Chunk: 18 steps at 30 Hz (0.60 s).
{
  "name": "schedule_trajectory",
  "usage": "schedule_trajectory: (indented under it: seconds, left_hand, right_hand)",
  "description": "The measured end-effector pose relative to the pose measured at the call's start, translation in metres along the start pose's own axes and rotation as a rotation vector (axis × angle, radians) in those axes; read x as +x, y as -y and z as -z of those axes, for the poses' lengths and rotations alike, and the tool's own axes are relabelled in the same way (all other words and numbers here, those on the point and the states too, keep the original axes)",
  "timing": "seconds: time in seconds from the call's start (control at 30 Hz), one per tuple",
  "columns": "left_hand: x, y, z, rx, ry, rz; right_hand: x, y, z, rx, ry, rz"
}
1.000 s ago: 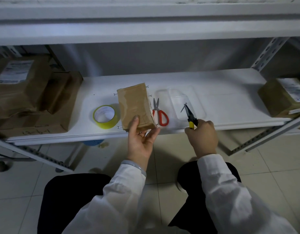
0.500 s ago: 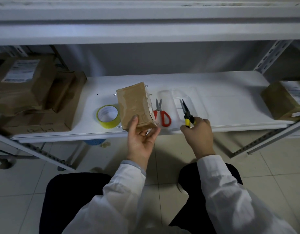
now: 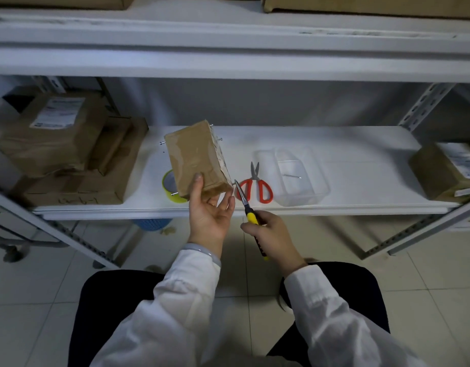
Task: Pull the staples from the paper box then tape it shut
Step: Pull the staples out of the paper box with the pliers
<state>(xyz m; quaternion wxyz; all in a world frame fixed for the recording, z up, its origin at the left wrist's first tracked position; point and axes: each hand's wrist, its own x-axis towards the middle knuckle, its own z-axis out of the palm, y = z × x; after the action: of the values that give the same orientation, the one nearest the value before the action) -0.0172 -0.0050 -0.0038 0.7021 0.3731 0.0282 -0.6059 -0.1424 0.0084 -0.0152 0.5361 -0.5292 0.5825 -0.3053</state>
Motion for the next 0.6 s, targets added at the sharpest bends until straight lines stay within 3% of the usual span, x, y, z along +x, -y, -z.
schedule_trajectory:
  seconds: [0.3,0.6]
  left_hand:
    - [-0.0042,-0.0001,-0.001,-0.001,0.012,0.007]
    - [-0.0051,0.0011,-0.0051,-0.061,0.026,0.034]
  right_hand:
    - [0.0002,0.0007,-0.0037,-0.011,-0.035,0.023]
    - [-0.0057,0.002,-0.0088,0.146,-0.086,-0.055]
